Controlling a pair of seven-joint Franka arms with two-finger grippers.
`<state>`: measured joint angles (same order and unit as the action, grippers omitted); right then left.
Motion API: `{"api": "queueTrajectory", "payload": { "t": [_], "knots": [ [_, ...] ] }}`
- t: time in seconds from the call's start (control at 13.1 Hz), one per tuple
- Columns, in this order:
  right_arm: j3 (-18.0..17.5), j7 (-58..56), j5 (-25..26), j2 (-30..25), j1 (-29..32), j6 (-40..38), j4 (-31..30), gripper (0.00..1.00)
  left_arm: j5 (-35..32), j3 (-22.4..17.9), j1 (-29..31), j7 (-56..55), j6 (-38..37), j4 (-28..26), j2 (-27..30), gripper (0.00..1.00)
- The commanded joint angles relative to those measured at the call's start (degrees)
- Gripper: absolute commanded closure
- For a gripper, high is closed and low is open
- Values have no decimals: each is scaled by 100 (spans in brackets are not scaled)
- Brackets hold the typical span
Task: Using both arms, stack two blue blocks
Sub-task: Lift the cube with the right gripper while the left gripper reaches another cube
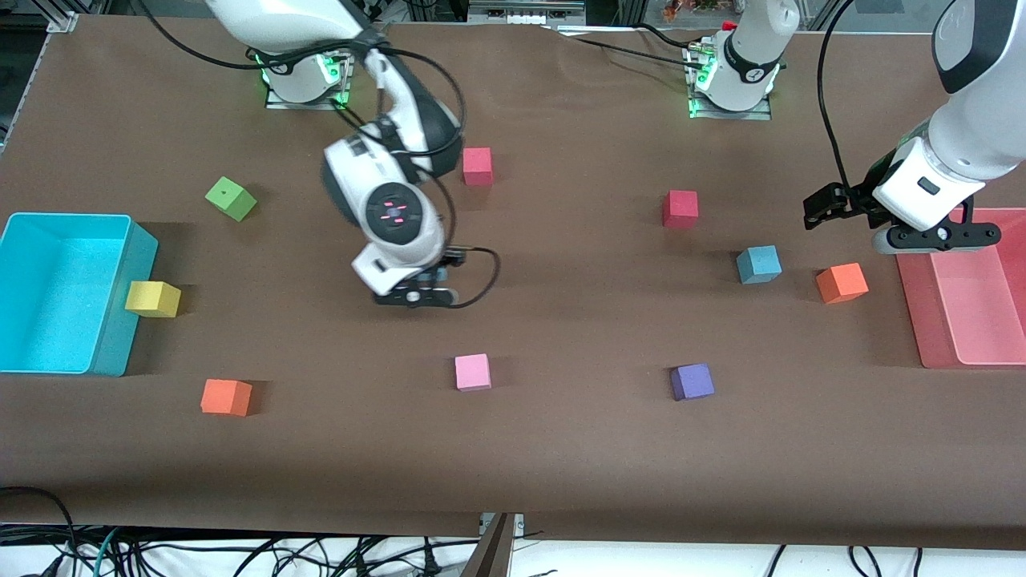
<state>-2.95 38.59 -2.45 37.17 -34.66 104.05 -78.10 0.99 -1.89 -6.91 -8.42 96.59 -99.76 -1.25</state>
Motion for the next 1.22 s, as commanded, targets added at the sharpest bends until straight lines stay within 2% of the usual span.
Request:
{"api": "queueTrajectory", "payload": {
  "t": [0.0,0.15,0.69,1.07,1.15],
  "knots": [
    [67,665,-133,842,-532,53,927,100,-90,-13,41,139,88,-253,12,0],
    [75,851,-133,1063,-779,343,972,100,-82,-13,41,130,193,-473,-68,0],
    [67,834,-177,1503,-1096,1108,972,100,-99,-39,190,147,2212,-2132,-95,0],
    [58,834,-212,1618,-1184,1232,972,100,-143,-39,304,165,3329,-3214,-164,0],
    [67,886,-256,1618,-1184,1241,964,39,-143,-48,348,348,3558,-3355,-261,0]
  ]
}}
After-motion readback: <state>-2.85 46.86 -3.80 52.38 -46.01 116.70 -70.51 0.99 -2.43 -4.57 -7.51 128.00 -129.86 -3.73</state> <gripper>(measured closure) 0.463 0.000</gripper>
